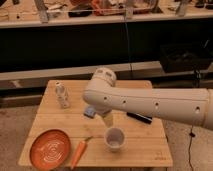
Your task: Push the ceramic bowl across the table
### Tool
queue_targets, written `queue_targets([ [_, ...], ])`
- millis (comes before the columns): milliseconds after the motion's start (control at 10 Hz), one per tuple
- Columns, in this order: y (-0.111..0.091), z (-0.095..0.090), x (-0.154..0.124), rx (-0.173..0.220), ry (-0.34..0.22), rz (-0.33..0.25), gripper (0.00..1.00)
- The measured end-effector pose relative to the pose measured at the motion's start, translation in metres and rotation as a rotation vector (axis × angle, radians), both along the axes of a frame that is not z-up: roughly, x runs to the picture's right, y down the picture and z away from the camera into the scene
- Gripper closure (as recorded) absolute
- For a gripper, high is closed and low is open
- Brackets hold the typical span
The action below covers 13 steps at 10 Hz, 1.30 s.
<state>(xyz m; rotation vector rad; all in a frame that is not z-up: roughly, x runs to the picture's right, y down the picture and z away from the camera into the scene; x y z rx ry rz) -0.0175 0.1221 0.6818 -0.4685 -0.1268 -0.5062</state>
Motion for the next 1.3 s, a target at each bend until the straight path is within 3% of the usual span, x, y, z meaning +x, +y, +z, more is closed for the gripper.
queue_targets([
  [400,0.006,-0.001,-0.051,0.010,-0.044,-0.056,0.23],
  [600,0.011,0.000,-0.054,0.014,-0.061,-0.098,0.28],
  [1300,0.017,0.013,-0.071,0.016,-0.077,-0.123,0.95],
])
